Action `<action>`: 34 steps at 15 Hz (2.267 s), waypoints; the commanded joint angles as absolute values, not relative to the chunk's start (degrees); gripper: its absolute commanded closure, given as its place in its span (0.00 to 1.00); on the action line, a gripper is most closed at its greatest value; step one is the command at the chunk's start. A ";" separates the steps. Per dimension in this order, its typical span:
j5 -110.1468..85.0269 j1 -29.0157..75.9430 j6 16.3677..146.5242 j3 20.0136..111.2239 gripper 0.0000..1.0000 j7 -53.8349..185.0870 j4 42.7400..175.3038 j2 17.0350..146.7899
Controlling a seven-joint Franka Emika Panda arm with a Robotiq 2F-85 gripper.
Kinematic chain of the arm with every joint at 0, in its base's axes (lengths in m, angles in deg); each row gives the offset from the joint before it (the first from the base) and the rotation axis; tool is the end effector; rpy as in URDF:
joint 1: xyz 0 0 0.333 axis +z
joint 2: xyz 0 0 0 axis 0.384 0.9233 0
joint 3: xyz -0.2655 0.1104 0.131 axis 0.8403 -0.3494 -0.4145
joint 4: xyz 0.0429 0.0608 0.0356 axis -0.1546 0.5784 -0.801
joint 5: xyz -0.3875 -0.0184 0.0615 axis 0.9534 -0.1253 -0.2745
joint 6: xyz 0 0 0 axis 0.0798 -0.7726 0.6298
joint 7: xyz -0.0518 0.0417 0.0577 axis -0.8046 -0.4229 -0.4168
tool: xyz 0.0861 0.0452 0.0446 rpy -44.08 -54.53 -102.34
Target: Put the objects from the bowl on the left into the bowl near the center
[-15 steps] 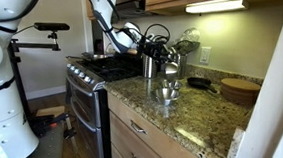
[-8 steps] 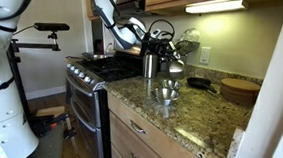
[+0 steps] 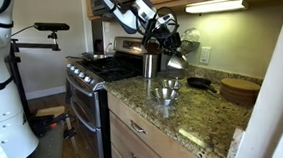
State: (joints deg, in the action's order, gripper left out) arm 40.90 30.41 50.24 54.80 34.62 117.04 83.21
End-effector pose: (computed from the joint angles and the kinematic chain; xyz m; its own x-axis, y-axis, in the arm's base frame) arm 0.6257 0.0855 0.4058 0.9870 0.0766 0.1411 -0.0625 -0.6261 0.7772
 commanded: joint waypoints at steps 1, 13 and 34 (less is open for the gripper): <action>29.35 28.10 54.65 55.04 0.92 40.87 120.77 77.50; -9.26 25.68 62.70 57.81 0.92 61.74 129.31 71.59; -21.20 25.35 73.11 59.38 0.92 67.48 136.29 76.97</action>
State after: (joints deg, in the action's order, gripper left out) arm -20.65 25.80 70.39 59.29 67.89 135.23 76.82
